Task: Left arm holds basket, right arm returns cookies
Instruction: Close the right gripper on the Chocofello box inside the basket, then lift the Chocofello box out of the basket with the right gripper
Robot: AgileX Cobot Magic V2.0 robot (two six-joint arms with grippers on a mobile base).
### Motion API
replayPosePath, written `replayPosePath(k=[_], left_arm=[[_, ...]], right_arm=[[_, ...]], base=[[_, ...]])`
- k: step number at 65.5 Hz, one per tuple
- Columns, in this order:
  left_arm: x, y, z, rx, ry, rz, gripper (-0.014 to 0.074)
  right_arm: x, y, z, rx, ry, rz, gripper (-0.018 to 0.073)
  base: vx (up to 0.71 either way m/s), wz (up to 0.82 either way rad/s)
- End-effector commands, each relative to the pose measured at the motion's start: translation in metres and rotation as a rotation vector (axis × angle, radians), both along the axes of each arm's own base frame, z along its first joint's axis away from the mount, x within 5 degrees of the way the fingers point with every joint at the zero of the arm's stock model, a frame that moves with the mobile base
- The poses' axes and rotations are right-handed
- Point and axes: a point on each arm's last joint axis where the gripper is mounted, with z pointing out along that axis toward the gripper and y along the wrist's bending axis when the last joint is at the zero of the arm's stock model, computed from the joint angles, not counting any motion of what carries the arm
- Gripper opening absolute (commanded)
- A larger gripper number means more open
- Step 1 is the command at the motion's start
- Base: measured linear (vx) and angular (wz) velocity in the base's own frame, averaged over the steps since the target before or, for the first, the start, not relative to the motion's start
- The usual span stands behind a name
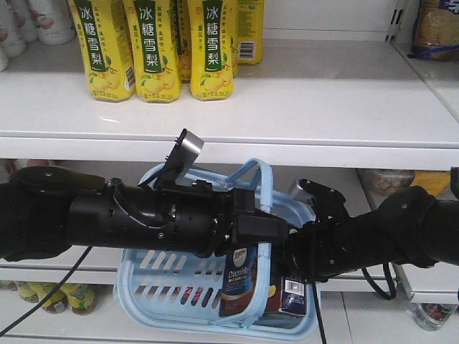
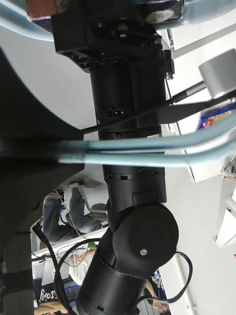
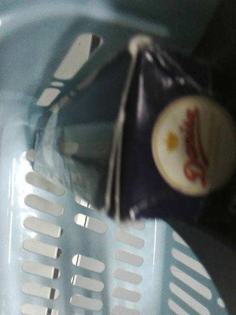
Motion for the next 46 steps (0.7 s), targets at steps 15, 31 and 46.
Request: replayPosePath(k=[15,31,46], left_arm=[[-0.001,0.002,0.037,-0.161,-0.025,0.044,-0.0006],[-0.001,0.002,0.037,-0.161,-0.025,0.044,-0.0006],[-0.001,0.002,0.037,-0.161,-0.025,0.044,-0.0006]], right_arm=[[0.007,0.001,0.017,0.051,-0.060,-0.058,0.0114],[0.002,0.000,0.031,0.060,-0.097,-0.030,0.0080],[-0.011,-0.006,0.057,0.047,-0.162,0.005,0.0085]], base=[[0.00,0.00],[0.00,0.00],[0.00,0.00]])
